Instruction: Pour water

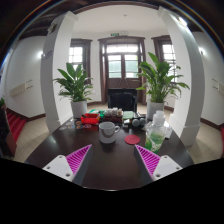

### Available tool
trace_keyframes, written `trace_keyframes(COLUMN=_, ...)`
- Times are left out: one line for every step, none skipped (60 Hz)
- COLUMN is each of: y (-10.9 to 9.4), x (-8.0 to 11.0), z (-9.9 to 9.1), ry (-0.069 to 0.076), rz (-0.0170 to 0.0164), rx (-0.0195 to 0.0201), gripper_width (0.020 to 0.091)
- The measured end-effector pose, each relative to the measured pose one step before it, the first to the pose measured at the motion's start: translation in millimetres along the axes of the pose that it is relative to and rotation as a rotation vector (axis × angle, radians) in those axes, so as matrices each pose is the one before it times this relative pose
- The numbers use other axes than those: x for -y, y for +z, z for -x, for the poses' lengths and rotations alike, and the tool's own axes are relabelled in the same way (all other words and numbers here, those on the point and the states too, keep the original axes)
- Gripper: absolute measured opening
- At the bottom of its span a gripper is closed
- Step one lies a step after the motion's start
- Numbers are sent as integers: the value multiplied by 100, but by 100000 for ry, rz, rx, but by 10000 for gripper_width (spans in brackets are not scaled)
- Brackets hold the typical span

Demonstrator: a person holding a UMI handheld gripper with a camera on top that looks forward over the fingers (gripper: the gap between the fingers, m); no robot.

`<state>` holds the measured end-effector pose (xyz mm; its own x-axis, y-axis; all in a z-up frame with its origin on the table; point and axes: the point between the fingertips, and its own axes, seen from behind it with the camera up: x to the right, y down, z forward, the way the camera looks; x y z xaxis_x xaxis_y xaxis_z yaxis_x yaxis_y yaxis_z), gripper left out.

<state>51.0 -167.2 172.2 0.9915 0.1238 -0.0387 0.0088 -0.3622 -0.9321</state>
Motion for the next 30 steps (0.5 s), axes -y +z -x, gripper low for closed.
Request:
trace_keyframes(y=14, x=-493, z=-298, ry=150, rz=-91, rx=289, gripper_width=854)
trace_keyframes(y=6, x=-506, z=-432, ry=225, rz=-176, rx=18, gripper_width=856)
trace_keyframes(y=-33, x=-517, z=-494, ry=412, rz=-260, rx=-172, gripper_width=855)
trace_keyframes(y=1, x=-474, z=-578, ry=532, rz=-243, rx=-422, gripper_width=855)
trace_keyframes(y=433, x=2474, z=1249, ry=979, rz=-289, rx=-686, gripper_width=853)
trace_keyframes(y=-13, x=-121, z=-494, ry=541, rz=-101, rx=-823, gripper_width=855)
trace_keyframes(y=25, x=-84, z=-512, ry=325, rz=-201, rx=-718, gripper_width=856)
trace_keyframes(y=78, x=-8, z=-414, ry=201, rz=-404, rx=-575, gripper_width=857)
trace_keyframes(y=70, x=-27, z=-517, ry=95, rz=-440, rx=-665, gripper_width=856)
trace_keyframes(y=125, x=-52, z=-498, ry=133, rz=-264, rx=-982, gripper_width=855)
trace_keyframes(y=94, x=-37, z=-594, ry=155, rz=-171, rx=-1265, gripper_width=856)
trace_keyframes(y=100, x=-4, z=-620, ry=38, rz=-329, rx=-1213, gripper_width=857)
trace_keyframes(y=185, x=104, z=-505, ry=-203, rz=-538, rx=-779, gripper_width=857)
trace_keyframes(y=143, x=239, z=-398, ry=-280, rz=-782, rx=-468, gripper_width=856)
trace_keyframes(y=196, x=194, z=-504, ry=-81, rz=-830, rx=-627, gripper_width=853)
trace_keyframes(y=226, x=140, z=-552, ry=297, rz=-718, rx=-982, gripper_width=851)
trace_keyframes(y=278, x=136, z=-643, ry=624, rz=-359, rx=-1230, gripper_width=852)
trace_keyframes(y=192, x=93, z=-541, ry=903, rz=-142, rx=-1173, gripper_width=855)
trace_keyframes(y=270, x=76, z=-451, ry=887, rz=-182, rx=-812, gripper_width=856)
trace_keyframes(y=229, x=202, z=-303, ry=858, rz=-318, rx=-273, gripper_width=855)
trace_keyframes(y=217, x=230, z=-183, ry=736, rz=-373, rx=163, gripper_width=857)
trace_keyframes(y=371, x=244, z=-117, ry=556, rz=-414, rx=313, gripper_width=856)
trace_keyframes(y=206, x=387, z=-153, ry=400, rz=-454, rx=174, gripper_width=858)
trace_keyframes(y=316, x=389, z=-127, ry=337, rz=-572, rx=34, gripper_width=859)
trace_keyframes(y=301, x=375, z=-185, ry=151, rz=-718, rx=5, gripper_width=856)
trace_keyframes(y=259, x=415, z=7, ry=-192, rz=-791, rx=105, gripper_width=857)
trace_keyframes(y=421, x=484, z=74, ry=-357, rz=-705, rx=277, gripper_width=857)
trace_keyframes(y=403, x=448, z=105, ry=-415, rz=-607, rx=339, gripper_width=857)
trace_keyframes(y=401, x=448, z=140, ry=-475, rz=-582, rx=413, gripper_width=855)
trace_keyframes(y=396, x=440, z=139, ry=-487, rz=-651, rx=494, gripper_width=855)
